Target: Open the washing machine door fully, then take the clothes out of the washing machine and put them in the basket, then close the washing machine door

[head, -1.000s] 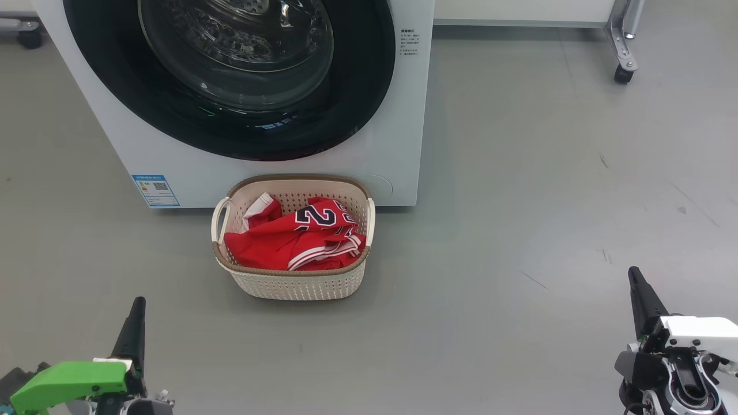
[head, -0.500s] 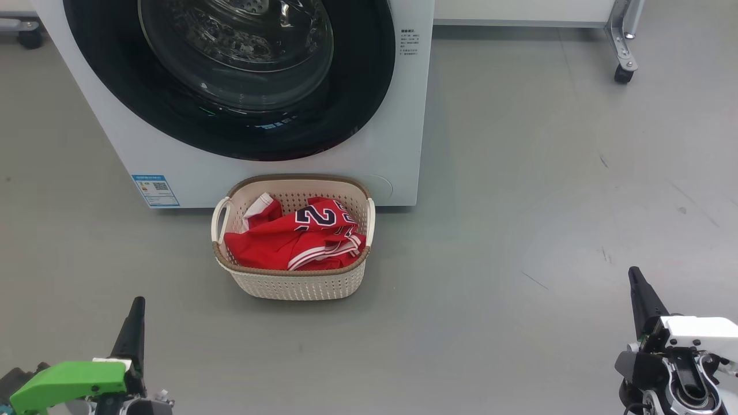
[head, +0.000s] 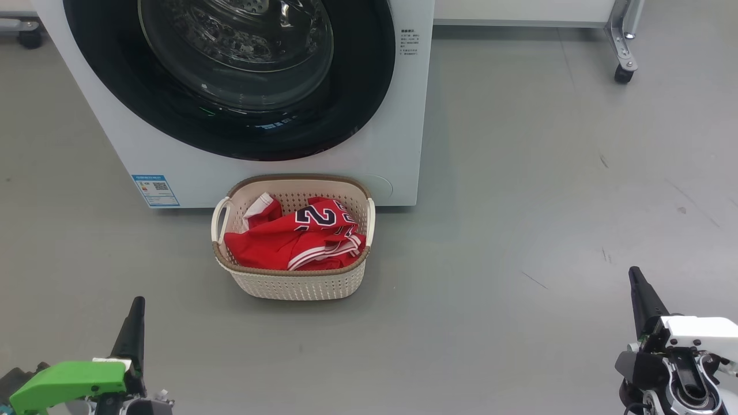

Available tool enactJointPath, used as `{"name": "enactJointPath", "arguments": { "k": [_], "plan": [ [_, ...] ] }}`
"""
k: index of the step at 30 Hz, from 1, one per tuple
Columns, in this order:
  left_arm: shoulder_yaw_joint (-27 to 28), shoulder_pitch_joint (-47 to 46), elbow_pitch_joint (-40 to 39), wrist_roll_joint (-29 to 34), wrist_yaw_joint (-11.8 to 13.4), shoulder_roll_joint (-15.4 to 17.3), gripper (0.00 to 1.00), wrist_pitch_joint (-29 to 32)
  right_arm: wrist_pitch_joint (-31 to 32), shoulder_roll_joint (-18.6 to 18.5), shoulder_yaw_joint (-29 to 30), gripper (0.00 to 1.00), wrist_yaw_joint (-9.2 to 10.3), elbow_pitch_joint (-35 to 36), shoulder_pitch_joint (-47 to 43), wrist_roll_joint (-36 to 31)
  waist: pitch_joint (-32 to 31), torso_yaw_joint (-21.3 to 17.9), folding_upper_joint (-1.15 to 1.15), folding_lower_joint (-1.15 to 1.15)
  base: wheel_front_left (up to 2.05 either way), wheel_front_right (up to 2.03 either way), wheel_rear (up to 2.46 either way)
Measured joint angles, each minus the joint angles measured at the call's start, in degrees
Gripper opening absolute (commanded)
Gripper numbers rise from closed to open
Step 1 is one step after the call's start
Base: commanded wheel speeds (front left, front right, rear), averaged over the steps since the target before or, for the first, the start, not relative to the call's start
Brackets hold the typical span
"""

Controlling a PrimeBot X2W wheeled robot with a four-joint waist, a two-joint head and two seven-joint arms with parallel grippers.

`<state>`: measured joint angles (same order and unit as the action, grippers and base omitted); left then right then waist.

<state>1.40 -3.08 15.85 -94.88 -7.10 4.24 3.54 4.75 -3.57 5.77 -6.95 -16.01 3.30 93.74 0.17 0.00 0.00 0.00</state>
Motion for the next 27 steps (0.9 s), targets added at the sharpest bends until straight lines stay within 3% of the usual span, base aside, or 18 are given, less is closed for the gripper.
{"name": "enactJointPath", "arguments": {
  "k": [27],
  "plan": [
    [0.11, 0.00, -0.05, 0.01, 0.00, -0.07, 0.00, 0.02, 0.00, 0.03, 0.09, 0.00, 0.00, 0.07, 0.00, 0.00, 0.00, 0.00, 0.00, 0.00, 0.00, 0.00, 0.00]
  ]
}}
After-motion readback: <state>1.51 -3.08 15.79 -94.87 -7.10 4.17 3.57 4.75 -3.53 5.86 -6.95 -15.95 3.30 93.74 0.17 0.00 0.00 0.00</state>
